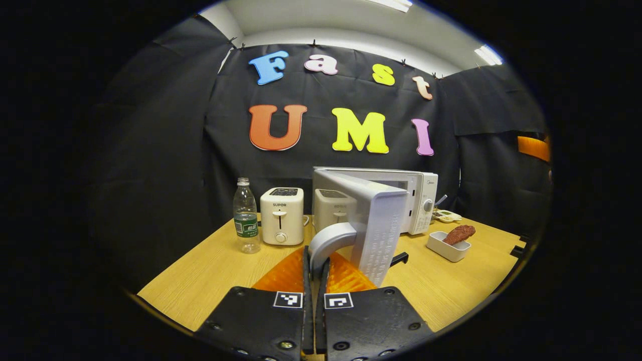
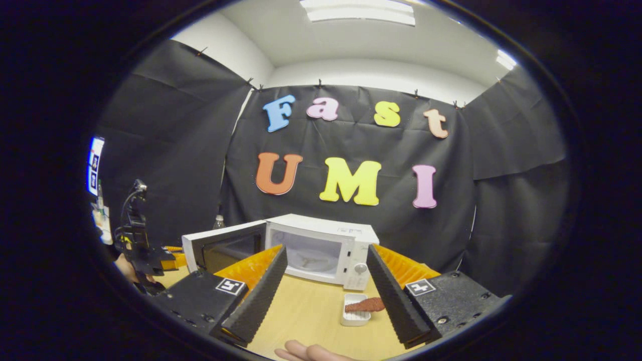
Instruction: Open the microwave oven with the left hand, put the food in, and close the microwave oven.
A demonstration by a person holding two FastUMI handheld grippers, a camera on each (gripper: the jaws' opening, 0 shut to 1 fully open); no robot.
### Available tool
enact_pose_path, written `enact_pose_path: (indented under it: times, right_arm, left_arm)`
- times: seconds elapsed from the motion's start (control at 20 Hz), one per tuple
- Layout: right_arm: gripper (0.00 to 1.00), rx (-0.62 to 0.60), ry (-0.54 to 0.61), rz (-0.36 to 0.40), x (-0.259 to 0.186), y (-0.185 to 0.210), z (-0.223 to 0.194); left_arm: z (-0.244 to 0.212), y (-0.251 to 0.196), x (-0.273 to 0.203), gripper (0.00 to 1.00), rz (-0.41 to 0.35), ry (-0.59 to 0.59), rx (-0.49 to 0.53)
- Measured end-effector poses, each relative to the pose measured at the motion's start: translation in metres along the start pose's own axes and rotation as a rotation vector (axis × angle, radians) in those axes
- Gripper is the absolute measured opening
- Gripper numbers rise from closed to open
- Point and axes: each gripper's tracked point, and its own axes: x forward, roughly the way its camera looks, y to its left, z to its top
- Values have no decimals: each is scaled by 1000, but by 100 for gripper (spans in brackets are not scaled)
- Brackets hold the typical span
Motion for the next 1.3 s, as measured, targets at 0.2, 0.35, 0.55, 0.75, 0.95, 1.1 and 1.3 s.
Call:
enact_pose_path:
  times: [0.2,0.35,0.55,0.75,0.95,1.1,1.3]
  right_arm:
    - [96,14,3,-26,3,-13,-2]
    - [95,14,10,-50,2,-31,-7]
    - [95,45,40,-85,7,-54,-23]
    - [100,73,95,-80,18,-69,-44]
    - [100,65,173,-77,41,-91,-71]
    - [100,96,272,-40,62,-105,-93]
    - [100,141,430,66,92,-117,-123]
  left_arm:
    - [-5,17,-2,8,-8,23,-16]
    - [-12,28,-6,54,63,84,-36]
    - [8,7,-17,92,39,45,-11]
    - [24,12,-41,95,71,0,70]
    - [53,4,-88,95,109,-54,62]
    - [67,-8,-117,95,171,-61,79]
    - [76,-39,-144,95,228,-52,76]
